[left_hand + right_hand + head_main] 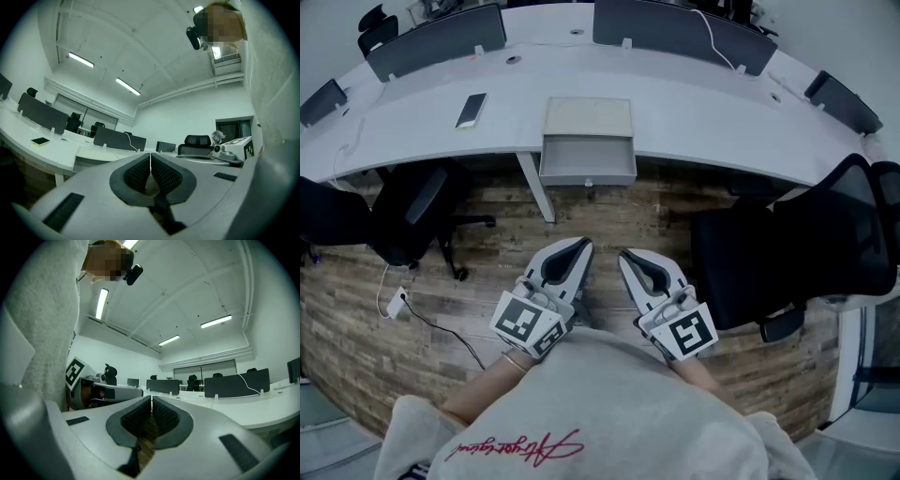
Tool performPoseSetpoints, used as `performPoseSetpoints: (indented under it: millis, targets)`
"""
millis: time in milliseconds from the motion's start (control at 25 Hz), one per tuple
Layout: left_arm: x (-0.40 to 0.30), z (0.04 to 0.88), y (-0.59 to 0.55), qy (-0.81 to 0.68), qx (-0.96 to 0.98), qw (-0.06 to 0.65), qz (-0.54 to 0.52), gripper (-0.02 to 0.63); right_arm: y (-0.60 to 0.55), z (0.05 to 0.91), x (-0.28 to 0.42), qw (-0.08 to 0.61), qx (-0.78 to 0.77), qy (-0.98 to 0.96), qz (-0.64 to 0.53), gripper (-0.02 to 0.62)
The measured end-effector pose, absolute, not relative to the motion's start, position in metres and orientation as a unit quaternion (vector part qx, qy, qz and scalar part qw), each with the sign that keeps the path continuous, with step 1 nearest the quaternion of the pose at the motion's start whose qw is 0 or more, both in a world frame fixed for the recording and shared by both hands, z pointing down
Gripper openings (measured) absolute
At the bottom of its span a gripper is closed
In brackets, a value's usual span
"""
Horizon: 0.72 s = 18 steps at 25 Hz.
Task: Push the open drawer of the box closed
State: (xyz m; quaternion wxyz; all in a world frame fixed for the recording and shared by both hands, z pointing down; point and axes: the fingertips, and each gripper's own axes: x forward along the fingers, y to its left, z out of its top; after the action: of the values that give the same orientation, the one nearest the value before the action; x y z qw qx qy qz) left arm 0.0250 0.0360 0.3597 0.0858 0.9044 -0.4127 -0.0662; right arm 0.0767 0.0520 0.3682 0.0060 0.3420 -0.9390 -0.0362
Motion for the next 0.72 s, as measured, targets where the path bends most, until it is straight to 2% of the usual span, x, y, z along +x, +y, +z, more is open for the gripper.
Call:
performPoseSetpoints:
  millis: [720]
  targets:
    - [0.008, 0.357, -0.027, -0.403, 0.907, 0.105, -0.063, 0.02, -0.011, 0.368, 0.059, 0.018, 0.359, -0.933, -0.011, 0.023]
